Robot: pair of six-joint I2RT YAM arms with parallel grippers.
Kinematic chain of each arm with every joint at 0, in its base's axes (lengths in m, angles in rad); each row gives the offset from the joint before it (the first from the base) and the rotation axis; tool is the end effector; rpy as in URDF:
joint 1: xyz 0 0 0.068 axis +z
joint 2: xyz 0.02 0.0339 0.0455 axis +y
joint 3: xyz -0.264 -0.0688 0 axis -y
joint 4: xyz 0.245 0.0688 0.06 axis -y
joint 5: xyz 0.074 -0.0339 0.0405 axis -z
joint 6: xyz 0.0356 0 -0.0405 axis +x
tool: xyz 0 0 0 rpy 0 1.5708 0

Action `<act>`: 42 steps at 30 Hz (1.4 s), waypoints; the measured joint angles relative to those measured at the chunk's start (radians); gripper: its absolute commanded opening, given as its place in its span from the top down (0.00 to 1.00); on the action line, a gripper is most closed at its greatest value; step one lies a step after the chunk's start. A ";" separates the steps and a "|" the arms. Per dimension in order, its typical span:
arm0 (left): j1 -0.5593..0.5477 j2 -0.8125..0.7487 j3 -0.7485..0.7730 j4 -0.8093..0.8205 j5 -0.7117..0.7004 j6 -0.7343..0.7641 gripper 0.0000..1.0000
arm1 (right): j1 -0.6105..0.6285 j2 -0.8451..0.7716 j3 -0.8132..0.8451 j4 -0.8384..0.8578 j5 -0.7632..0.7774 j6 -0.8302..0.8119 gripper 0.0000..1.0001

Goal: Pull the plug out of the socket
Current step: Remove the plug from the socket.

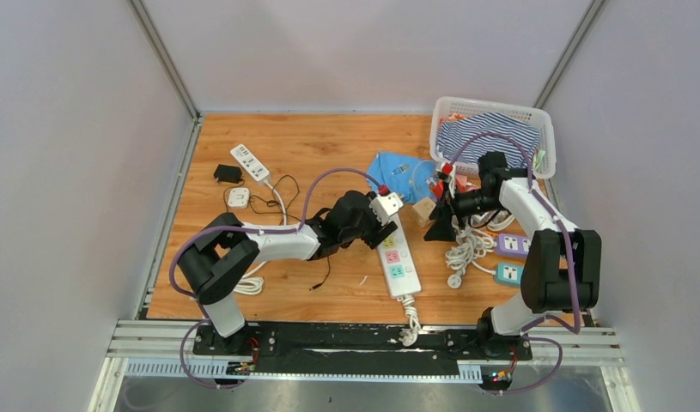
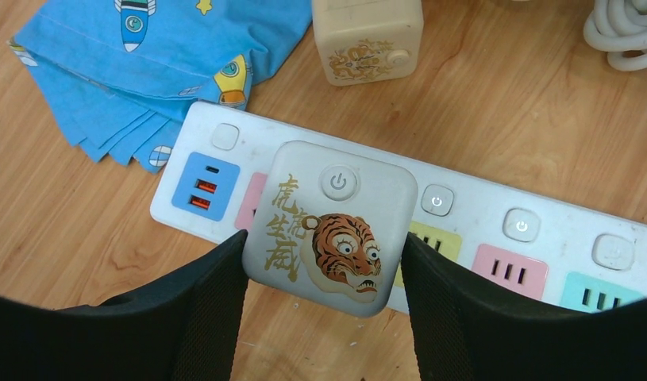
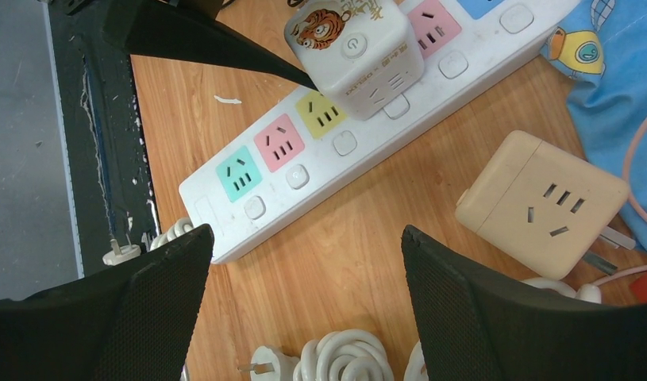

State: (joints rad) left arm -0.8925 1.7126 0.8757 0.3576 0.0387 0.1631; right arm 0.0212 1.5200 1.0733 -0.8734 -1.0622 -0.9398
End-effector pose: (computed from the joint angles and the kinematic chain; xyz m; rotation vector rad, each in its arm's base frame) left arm 0.2268 -0.2837 0.1826 1.0717 1.7897 -0.4895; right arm 0.2754 0.0369 0.2370 -1.1872 1.9175 1.0586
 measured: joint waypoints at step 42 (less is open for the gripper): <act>0.037 0.014 0.004 0.049 -0.217 -0.480 1.00 | 0.305 0.079 -0.024 0.302 0.445 0.234 0.20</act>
State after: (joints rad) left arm -0.8551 1.7271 0.8795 0.4065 -0.1783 -0.3172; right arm 0.3264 1.5990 1.0496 -0.5716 -0.6174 -0.7055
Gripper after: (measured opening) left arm 0.618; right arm 0.830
